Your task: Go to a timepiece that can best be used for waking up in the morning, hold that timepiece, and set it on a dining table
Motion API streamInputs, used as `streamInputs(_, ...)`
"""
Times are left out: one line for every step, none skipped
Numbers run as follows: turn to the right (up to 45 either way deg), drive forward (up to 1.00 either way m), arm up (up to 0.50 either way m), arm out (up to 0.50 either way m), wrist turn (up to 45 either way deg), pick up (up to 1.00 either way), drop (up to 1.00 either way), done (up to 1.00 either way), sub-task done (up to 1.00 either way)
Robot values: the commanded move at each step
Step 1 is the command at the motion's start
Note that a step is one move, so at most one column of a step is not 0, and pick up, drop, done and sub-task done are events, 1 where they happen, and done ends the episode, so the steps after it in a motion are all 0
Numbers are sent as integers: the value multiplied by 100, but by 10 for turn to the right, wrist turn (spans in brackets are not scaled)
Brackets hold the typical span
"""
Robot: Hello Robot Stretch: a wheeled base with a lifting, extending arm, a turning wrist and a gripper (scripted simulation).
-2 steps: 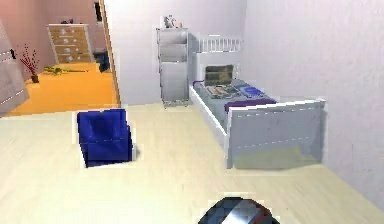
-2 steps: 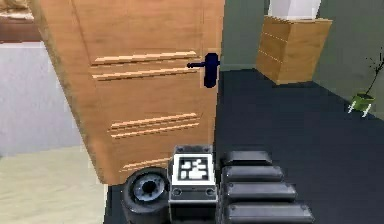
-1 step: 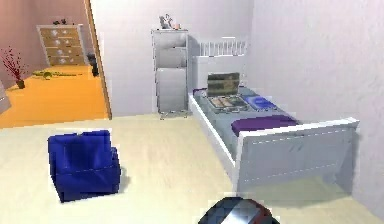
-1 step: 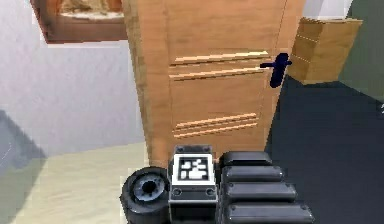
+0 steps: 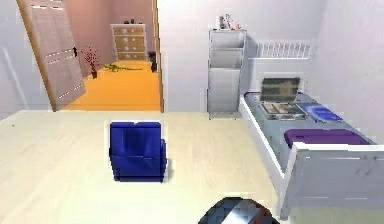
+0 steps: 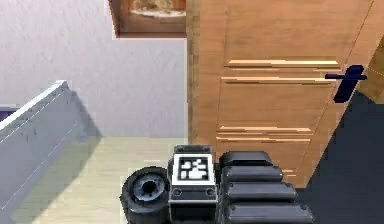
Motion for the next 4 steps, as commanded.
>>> streamInputs(0, 5, 0, 0, 0, 0, 0, 0, 0)
streamInputs(0, 15, 0, 0, 0, 0, 0, 0, 0)
streamInputs(-390, 0, 0, 0, 0, 0, 0, 0, 0)
streamInputs(0, 65, 0, 0, 0, 0, 0, 0, 0)
